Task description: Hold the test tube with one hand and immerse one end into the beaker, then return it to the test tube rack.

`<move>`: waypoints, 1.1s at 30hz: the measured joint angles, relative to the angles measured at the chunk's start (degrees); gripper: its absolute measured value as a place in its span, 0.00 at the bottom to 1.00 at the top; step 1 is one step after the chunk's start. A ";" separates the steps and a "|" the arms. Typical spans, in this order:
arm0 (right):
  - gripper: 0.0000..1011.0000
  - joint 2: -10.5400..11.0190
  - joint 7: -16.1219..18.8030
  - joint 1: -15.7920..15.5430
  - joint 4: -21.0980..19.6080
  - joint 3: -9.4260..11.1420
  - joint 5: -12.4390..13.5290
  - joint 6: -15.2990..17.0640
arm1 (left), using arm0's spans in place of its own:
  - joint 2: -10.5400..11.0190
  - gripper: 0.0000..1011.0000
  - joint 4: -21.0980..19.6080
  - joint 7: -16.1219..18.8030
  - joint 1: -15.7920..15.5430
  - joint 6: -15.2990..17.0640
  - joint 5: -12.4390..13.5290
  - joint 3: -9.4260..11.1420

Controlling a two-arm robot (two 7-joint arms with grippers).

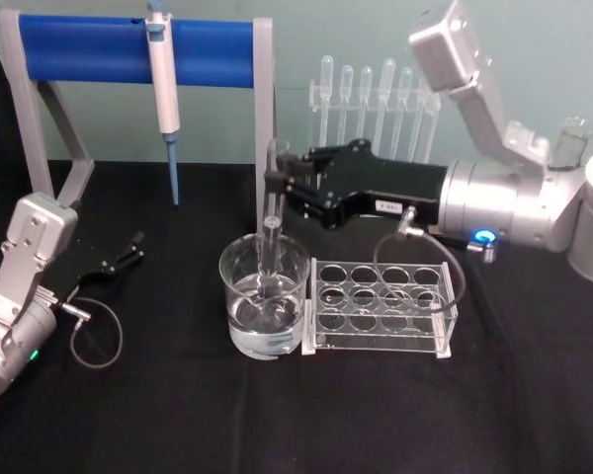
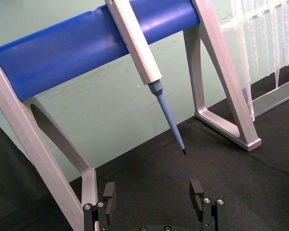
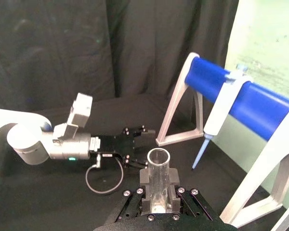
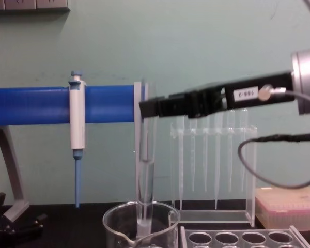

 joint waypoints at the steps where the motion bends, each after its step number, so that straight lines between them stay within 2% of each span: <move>1: 0.22 0.16 0.01 0.08 -0.25 0.15 0.29 0.09 | 0.00 0.99 0.00 0.00 0.00 0.00 0.00 0.00; 5: 0.22 1.53 0.11 0.18 -1.96 1.19 2.10 0.62 | 0.00 0.99 0.00 0.00 0.00 0.00 0.00 0.00; 11: 0.22 5.98 0.85 -1.46 -6.18 4.50 6.08 0.37 | 0.00 0.99 0.00 0.00 0.00 0.00 0.00 0.00; 12: 0.22 7.48 1.17 -2.26 -7.14 5.51 7.12 -0.03 | 0.00 0.99 0.00 0.00 0.00 0.00 0.00 0.00; 14: 0.22 8.99 1.49 -3.07 -8.00 6.50 8.08 -0.49 | 0.00 0.99 0.00 0.00 0.00 0.00 0.00 0.00; 18: 0.22 13.46 2.50 -5.99 -9.56 8.77 10.22 -2.31 | 0.00 0.99 0.00 0.00 0.00 0.00 0.00 0.00; 22: 0.22 16.51 3.08 -8.71 -9.99 10.03 11.39 -4.49 | 0.00 0.99 0.00 0.00 0.00 0.00 0.00 0.00; 27: 0.22 18.12 3.05 -10.89 -8.86 10.17 11.75 -6.38 | 0.00 0.99 0.00 0.00 0.00 0.00 0.00 0.00; 33: 0.22 18.09 2.38 -11.89 -7.26 9.72 11.17 -7.54 | 0.00 0.99 0.00 0.00 0.00 0.00 0.00 0.00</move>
